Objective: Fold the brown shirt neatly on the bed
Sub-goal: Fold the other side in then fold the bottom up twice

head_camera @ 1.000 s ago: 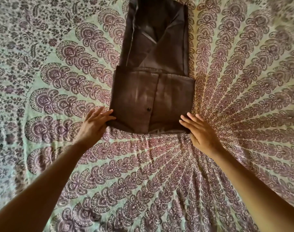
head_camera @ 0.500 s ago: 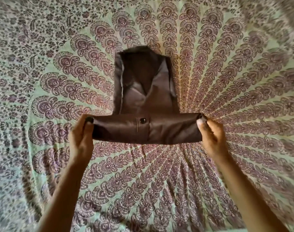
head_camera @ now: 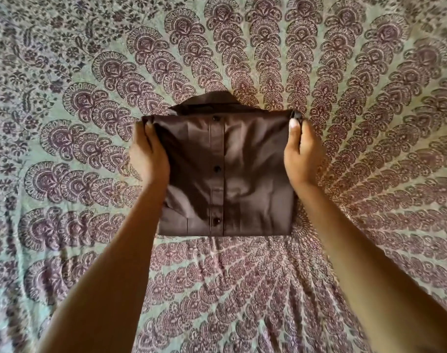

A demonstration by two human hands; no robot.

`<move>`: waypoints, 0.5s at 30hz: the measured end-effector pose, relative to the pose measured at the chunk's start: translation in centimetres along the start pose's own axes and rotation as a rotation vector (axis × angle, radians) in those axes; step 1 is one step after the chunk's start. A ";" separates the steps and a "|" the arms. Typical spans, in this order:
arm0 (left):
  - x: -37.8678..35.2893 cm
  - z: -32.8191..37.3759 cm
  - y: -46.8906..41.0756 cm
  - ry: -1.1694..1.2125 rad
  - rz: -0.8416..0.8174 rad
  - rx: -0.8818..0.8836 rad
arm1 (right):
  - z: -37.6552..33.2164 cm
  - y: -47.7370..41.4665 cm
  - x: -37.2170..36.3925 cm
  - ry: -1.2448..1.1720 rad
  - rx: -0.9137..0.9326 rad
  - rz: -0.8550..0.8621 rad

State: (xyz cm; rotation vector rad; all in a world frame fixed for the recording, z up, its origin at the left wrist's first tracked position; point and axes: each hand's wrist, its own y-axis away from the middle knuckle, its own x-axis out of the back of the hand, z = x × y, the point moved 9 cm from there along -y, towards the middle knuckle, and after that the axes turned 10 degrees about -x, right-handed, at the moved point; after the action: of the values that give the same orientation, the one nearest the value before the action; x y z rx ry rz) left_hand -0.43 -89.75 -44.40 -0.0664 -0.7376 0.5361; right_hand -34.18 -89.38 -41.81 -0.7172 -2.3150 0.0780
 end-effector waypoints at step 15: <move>-3.6 -2.7 -3.5 -0.336 0.044 0.147 | 3.7 -3.9 -7.1 0.465 -0.095 -0.037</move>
State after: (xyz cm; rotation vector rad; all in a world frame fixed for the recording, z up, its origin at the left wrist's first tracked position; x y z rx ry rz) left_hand 0.66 -94.18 -47.87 0.1483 -1.0227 0.6509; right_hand -34.14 -95.82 -47.90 -0.6586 -1.8933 -0.1973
